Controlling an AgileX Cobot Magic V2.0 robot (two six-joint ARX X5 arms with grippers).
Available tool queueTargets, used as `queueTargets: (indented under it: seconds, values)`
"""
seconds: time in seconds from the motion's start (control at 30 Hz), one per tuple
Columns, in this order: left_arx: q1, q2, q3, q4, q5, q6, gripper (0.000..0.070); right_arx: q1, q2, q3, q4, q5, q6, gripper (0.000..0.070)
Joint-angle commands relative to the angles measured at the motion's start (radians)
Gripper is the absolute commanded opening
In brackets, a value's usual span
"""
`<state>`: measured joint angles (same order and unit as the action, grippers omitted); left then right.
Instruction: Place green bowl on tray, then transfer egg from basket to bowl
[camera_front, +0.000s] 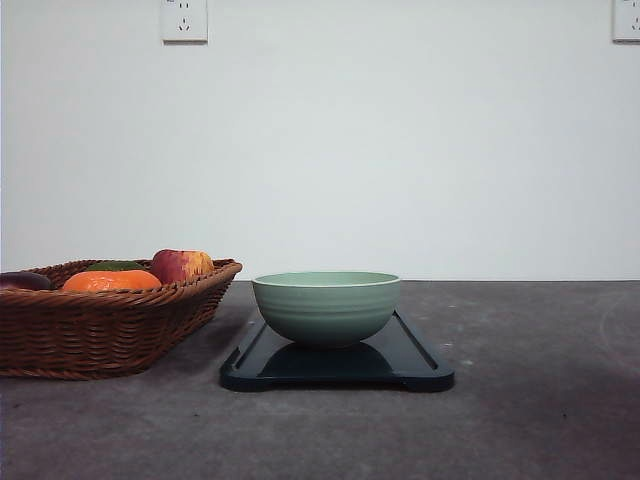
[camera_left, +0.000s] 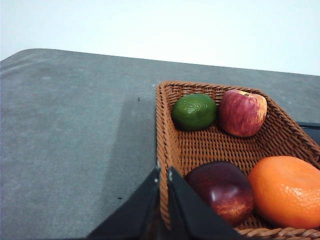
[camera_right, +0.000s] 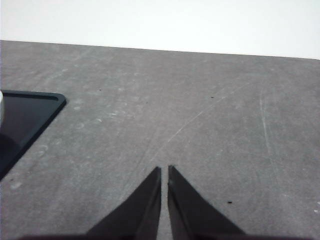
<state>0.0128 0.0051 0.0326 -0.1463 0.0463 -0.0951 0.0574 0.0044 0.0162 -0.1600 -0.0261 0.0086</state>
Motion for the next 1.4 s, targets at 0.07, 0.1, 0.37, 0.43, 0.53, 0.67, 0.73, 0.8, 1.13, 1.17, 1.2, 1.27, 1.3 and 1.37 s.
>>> queueTargets:
  seconds: [0.07, 0.1, 0.37, 0.43, 0.53, 0.67, 0.73, 0.8, 1.13, 1.17, 1.2, 1.27, 1.3, 1.37]
  values:
    - [0.0, -0.002, -0.019, 0.011, -0.005, -0.003, 0.0014, -0.002, -0.001, -0.004, 0.01, 0.0, 0.017, 0.0016]
    - [0.0, -0.002, -0.019, 0.011, -0.005, -0.003, 0.0014, -0.002, -0.001, -0.004, 0.01, 0.0, 0.017, 0.0016]
    - [0.0, -0.002, -0.019, 0.011, -0.005, -0.003, 0.0014, -0.002, -0.001, -0.004, 0.01, 0.0, 0.017, 0.0016]
    - [0.0, -0.002, -0.019, 0.011, -0.005, -0.003, 0.0014, -0.002, -0.001, -0.004, 0.01, 0.0, 0.017, 0.0016]
    - [0.0, -0.002, -0.019, 0.011, -0.005, -0.003, 0.0014, -0.002, -0.001, -0.004, 0.01, 0.0, 0.017, 0.0016]
    - [0.0, -0.002, -0.019, 0.011, -0.005, -0.003, 0.0014, -0.002, -0.001, -0.004, 0.01, 0.0, 0.017, 0.0016]
    - [0.0, -0.002, -0.019, 0.011, -0.005, -0.003, 0.0014, -0.002, -0.001, -0.004, 0.01, 0.0, 0.017, 0.0016]
    - [0.0, -0.002, -0.019, 0.011, -0.005, -0.003, 0.0013, -0.002, -0.001, -0.004, 0.01, 0.0, 0.017, 0.0016]
    - [0.0, -0.002, -0.019, 0.011, -0.005, -0.003, 0.0014, -0.002, -0.001, -0.004, 0.01, 0.0, 0.017, 0.0016]
    - [0.0, -0.002, -0.019, 0.011, -0.005, -0.003, 0.0013, -0.002, -0.001, -0.004, 0.01, 0.0, 0.017, 0.0016]
    - [0.0, -0.002, -0.019, 0.011, -0.005, -0.003, 0.0013, -0.002, -0.001, -0.004, 0.01, 0.0, 0.017, 0.0016]
    - [0.0, -0.002, -0.019, 0.011, -0.005, -0.003, 0.0014, -0.002, -0.001, -0.004, 0.01, 0.0, 0.017, 0.0016]
    - [0.0, -0.002, -0.019, 0.011, -0.005, -0.003, 0.0014, -0.002, -0.001, -0.004, 0.01, 0.0, 0.017, 0.0016]
    - [0.0, -0.002, -0.019, 0.011, -0.005, -0.003, 0.0014, -0.002, -0.001, -0.004, 0.01, 0.0, 0.017, 0.0016]
